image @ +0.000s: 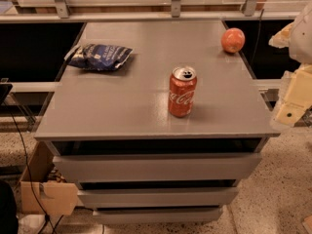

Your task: Move coke can near blue chip bag

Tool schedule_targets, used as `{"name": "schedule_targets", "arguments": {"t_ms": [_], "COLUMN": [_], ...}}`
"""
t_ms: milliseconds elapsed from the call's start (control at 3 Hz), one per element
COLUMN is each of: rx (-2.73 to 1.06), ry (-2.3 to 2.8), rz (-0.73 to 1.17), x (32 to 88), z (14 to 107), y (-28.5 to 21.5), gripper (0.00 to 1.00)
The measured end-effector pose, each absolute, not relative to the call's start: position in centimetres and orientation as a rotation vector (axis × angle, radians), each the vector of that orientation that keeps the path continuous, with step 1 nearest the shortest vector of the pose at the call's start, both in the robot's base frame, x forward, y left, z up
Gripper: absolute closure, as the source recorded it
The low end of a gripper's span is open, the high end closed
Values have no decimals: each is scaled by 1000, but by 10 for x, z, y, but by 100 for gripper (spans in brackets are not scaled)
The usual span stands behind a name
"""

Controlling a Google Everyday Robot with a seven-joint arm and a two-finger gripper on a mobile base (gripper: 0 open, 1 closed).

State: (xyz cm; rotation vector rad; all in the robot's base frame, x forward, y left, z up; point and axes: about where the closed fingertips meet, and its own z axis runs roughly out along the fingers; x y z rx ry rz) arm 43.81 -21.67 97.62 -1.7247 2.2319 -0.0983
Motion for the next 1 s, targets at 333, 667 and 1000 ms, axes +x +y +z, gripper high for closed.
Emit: {"name": "schedule_targets", "arguments": {"t_ms": [333, 667, 1000], "rx": [-1725, -1682, -1584], "ry": [2232, 2211, 2177], "rz": [-99, -38, 127], "x": [438, 440, 450], "z": [976, 977, 963], "y": [-217, -215, -209], "gripper": [0, 0, 0]}}
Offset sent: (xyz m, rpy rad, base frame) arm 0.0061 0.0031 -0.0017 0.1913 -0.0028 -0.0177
